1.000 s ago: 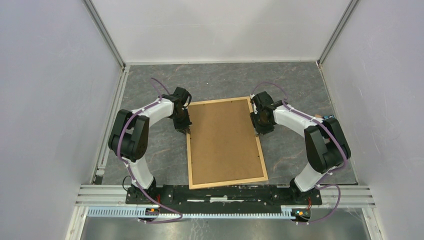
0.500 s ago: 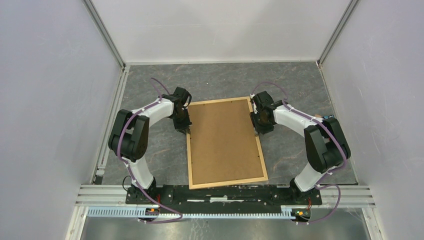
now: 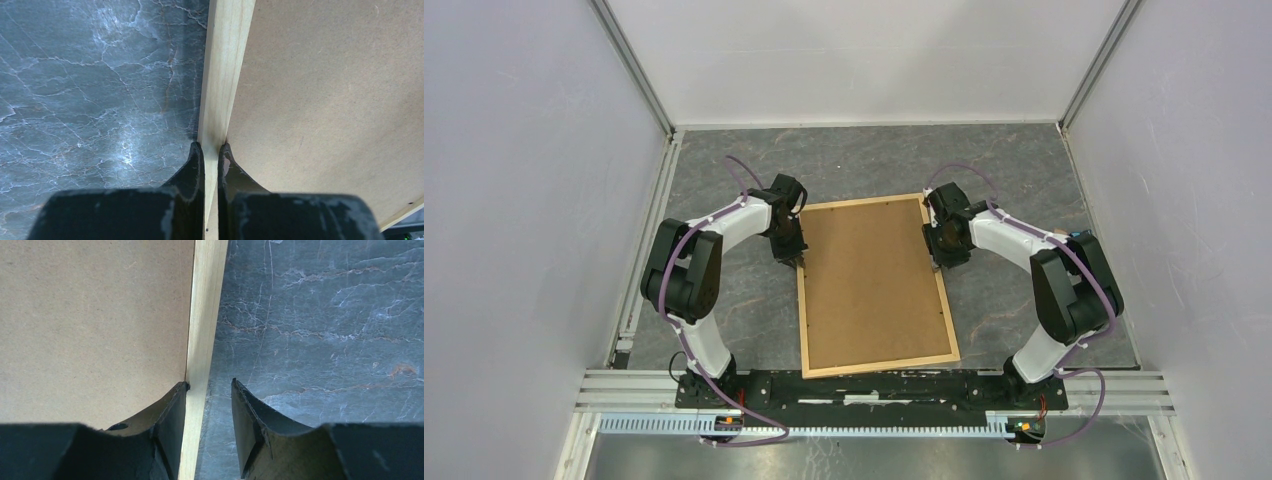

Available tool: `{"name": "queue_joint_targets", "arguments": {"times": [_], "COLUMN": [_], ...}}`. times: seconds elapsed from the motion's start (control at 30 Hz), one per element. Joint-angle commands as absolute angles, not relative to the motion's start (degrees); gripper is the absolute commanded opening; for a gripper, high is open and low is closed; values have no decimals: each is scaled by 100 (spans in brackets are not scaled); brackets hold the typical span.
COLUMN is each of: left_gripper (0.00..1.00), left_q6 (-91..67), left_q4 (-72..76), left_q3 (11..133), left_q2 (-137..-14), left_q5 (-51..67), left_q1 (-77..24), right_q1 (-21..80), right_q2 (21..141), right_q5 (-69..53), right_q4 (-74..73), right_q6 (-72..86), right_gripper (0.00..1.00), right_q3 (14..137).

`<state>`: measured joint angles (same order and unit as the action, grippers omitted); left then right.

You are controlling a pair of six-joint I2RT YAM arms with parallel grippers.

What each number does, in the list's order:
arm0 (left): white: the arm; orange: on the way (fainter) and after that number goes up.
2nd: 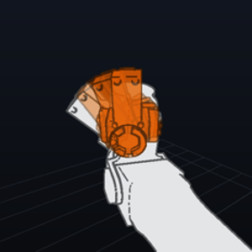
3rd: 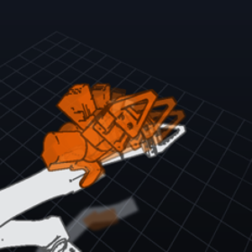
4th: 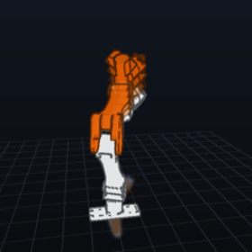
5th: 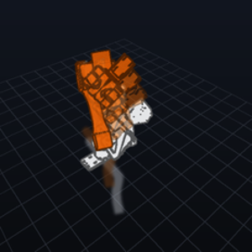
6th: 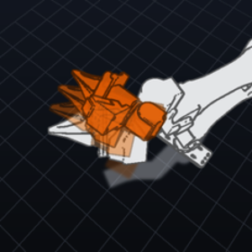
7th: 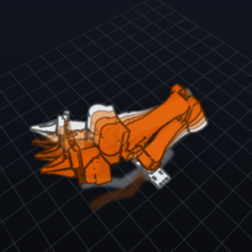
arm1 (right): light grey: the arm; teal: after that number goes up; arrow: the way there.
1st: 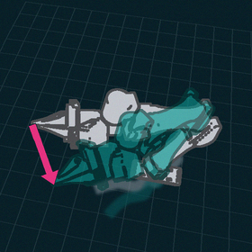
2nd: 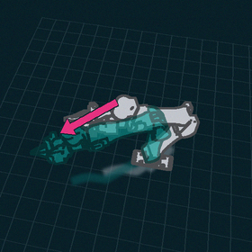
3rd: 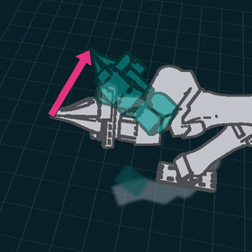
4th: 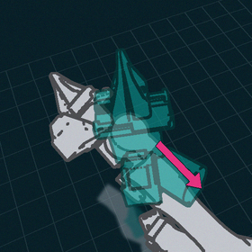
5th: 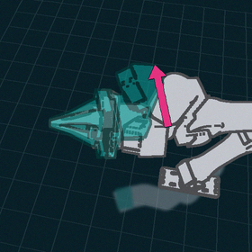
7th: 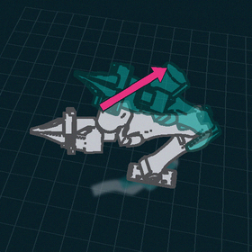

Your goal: Put the photo into the frame

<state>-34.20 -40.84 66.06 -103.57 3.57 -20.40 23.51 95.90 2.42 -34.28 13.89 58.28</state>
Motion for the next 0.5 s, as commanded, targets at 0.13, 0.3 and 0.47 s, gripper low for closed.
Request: {"name": "queue_joint_targets", "arguments": {"times": [0.13, 0.3, 0.47], "left_gripper": [2, 2, 2], "left_q6": [-3634, -3631, -3625], "left_q4": [-3873, -3876, -3874], "left_q3": [6549, 6548, 6556], "left_q2": [-10650, -10660, -10671], "left_q5": [88, 92, 84], "left_q1": [-2081, -2083, -2116], "right_q1": [2229, 2223, 2217], "right_q2": [9899, 9973, 10063], "right_q5": [744, 695, 39], "right_q4": [-3181, -3036, -2641], "right_q6": [1389, 1402, 1403], "right_gripper": [44, 44, 45], "right_q3": [5403, 5251, 5010]}}
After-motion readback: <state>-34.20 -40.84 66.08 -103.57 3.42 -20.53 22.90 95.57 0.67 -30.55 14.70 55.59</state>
